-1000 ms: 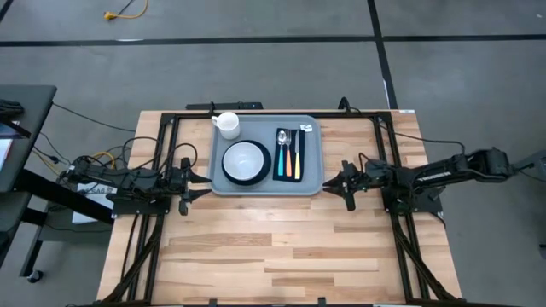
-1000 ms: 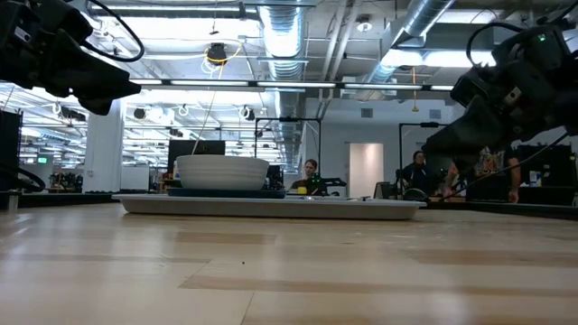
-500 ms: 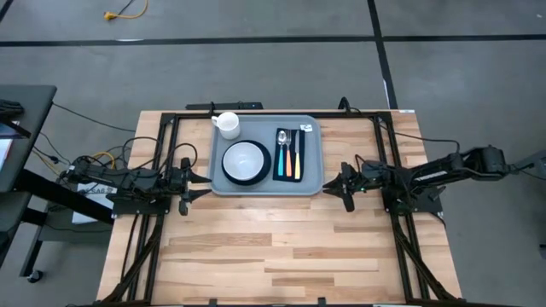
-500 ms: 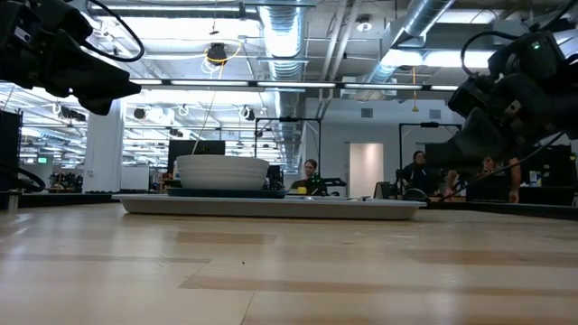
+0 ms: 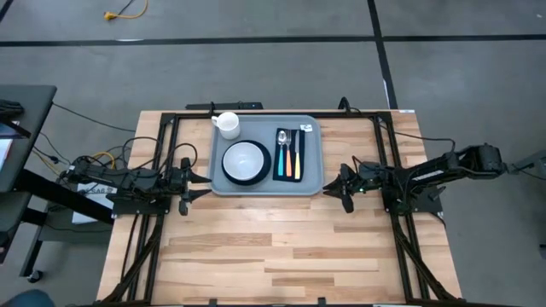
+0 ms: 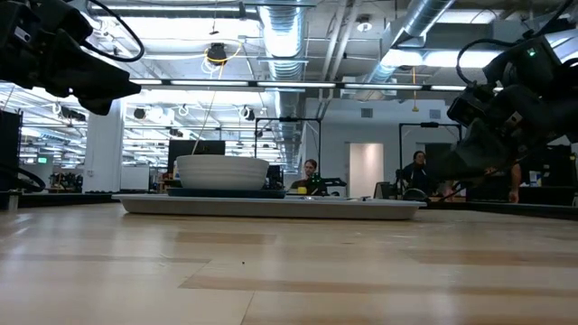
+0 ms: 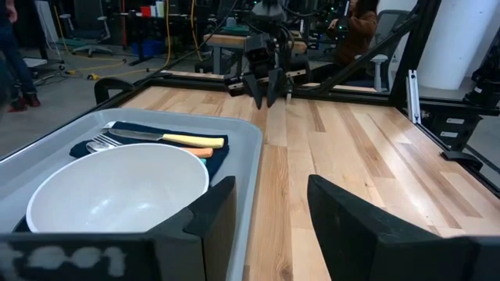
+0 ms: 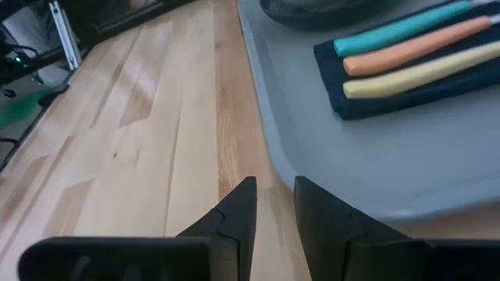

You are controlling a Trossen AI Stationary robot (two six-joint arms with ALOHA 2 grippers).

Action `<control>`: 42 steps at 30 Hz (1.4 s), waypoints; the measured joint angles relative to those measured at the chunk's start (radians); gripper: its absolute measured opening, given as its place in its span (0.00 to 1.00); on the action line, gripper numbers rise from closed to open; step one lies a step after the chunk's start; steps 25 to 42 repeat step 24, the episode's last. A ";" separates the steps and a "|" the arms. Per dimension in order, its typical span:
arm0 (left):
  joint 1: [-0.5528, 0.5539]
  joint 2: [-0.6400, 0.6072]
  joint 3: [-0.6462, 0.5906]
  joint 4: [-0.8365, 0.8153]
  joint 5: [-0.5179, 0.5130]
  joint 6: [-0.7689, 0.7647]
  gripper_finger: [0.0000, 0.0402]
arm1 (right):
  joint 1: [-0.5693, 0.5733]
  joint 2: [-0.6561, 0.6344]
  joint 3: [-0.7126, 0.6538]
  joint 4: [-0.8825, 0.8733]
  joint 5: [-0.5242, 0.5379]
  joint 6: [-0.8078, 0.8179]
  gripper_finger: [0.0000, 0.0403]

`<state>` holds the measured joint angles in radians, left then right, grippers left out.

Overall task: Set up tray
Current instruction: Return to Home Position

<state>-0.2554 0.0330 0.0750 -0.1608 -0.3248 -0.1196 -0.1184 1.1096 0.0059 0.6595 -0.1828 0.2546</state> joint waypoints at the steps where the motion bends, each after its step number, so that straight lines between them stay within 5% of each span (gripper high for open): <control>1: 0.000 0.000 0.000 0.000 0.000 0.000 0.37 | 0.000 0.005 0.000 -0.001 0.000 0.000 0.20; 42: 0.000 0.000 0.000 0.000 0.000 0.000 0.37 | 0.000 0.056 0.000 -0.001 0.000 0.000 0.20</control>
